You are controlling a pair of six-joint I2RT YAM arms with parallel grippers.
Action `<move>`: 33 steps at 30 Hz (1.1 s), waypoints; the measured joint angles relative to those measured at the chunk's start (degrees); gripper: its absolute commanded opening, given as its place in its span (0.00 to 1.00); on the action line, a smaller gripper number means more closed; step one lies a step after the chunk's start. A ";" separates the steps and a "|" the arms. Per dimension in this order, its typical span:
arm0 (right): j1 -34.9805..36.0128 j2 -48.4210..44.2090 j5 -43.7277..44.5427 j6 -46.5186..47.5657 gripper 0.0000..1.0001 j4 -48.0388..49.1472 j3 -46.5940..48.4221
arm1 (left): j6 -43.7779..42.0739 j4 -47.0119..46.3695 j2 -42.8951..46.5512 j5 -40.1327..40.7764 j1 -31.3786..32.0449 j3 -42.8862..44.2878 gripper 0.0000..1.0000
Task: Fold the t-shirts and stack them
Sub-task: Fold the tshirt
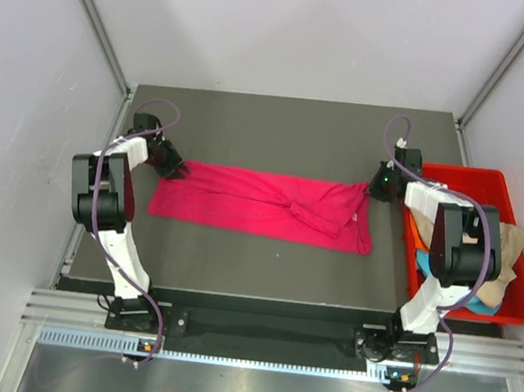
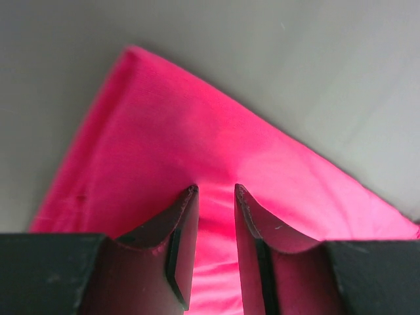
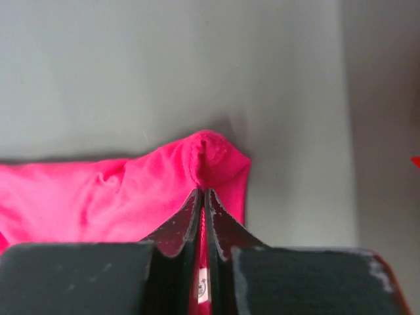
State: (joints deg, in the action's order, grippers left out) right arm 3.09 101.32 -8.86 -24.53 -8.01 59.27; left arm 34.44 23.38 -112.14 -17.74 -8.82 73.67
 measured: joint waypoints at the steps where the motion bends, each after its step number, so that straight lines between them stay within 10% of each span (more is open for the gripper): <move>1: -0.02 0.00 0.35 -0.33 0.00 1.09 -0.52 | 0.11 -0.15 0.00 0.20 -0.35 -0.04 0.35; 14: -0.35 -2.19 4.74 -7.19 0.00 9.64 -8.66 | 1.51 -1.18 -0.13 -0.37 -1.81 -0.59 0.35; 22: -0.37 -5.53 5.31 -8.63 0.21 6.47 -8.66 | 1.53 -0.70 -0.11 -0.98 -2.01 -0.22 0.36; 33: -0.20 -11.32 5.77 -9.31 0.12 -0.37 -1.53 | -0.39 2.40 3.28 3.54 -2.58 0.57 0.37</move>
State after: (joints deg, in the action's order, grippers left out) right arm 2.90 90.00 -3.09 -33.85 -8.38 57.74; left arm 34.04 25.78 -108.86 -14.20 -11.40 74.24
